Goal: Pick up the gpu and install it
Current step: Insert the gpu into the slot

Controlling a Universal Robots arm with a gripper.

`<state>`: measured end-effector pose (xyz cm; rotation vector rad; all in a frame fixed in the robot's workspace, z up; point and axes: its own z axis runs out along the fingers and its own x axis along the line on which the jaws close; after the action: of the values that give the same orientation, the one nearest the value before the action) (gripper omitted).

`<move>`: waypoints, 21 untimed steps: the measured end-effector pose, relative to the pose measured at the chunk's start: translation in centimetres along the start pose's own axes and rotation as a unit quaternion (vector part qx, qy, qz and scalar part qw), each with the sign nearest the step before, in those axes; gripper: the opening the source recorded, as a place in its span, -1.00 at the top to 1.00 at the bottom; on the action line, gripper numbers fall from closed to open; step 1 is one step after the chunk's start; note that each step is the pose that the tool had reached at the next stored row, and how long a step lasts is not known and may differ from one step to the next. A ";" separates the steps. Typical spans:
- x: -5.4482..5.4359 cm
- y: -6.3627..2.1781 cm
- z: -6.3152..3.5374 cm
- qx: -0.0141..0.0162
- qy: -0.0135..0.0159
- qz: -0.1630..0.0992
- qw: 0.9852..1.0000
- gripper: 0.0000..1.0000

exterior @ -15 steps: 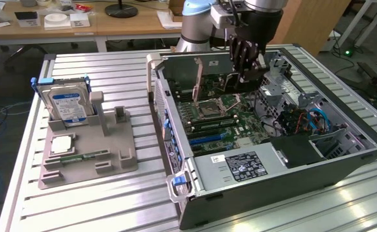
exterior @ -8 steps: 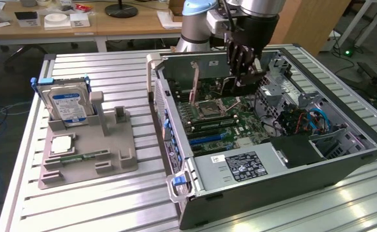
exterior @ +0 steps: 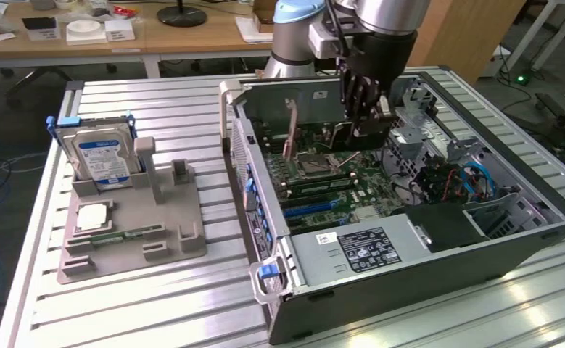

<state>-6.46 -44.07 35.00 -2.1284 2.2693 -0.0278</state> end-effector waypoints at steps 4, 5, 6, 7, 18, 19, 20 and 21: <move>0.7 -0.02 0.30 0.000 0.000 0.000 1.000 0.46; 0.8 0.07 0.45 0.000 0.000 0.000 1.000 0.46; 0.8 0.27 0.61 0.000 0.000 0.000 1.000 0.46; 0.8 0.49 0.75 0.000 0.000 0.000 1.000 0.46; 0.9 1.21 2.59 -0.001 0.000 0.000 1.000 0.46; 0.9 1.22 2.72 -0.001 0.000 0.000 1.000 0.46; 0.9 1.23 2.84 -0.001 0.000 0.000 1.000 0.46; 0.9 1.24 2.94 -0.001 0.000 0.000 1.000 0.46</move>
<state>-7.65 -44.86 32.01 -2.1282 2.2712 -0.0261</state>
